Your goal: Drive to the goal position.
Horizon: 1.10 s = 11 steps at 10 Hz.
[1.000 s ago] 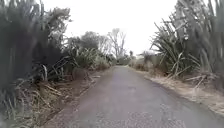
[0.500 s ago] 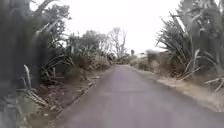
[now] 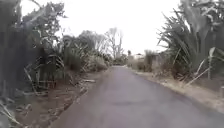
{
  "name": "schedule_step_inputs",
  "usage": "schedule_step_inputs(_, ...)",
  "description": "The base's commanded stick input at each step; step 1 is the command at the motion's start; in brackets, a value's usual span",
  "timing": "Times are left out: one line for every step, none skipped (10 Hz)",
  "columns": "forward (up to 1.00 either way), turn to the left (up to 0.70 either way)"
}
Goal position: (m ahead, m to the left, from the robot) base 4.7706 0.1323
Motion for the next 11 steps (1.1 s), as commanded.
schedule_step_inputs(1.0,-0.34)
schedule_step_inputs(1.0,-0.21)
schedule_step_inputs(1.0,-0.07)
schedule_step_inputs(1.0,0.0)
schedule_step_inputs(1.0,0.0)
schedule_step_inputs(1.0,0.0)
schedule_step_inputs(1.0,-0.03)
schedule_step_inputs(1.0,-0.16)
schedule_step_inputs(1.0,-0.29)
schedule_step_inputs(1.0,-0.38)
schedule_step_inputs(1.0,-0.24)
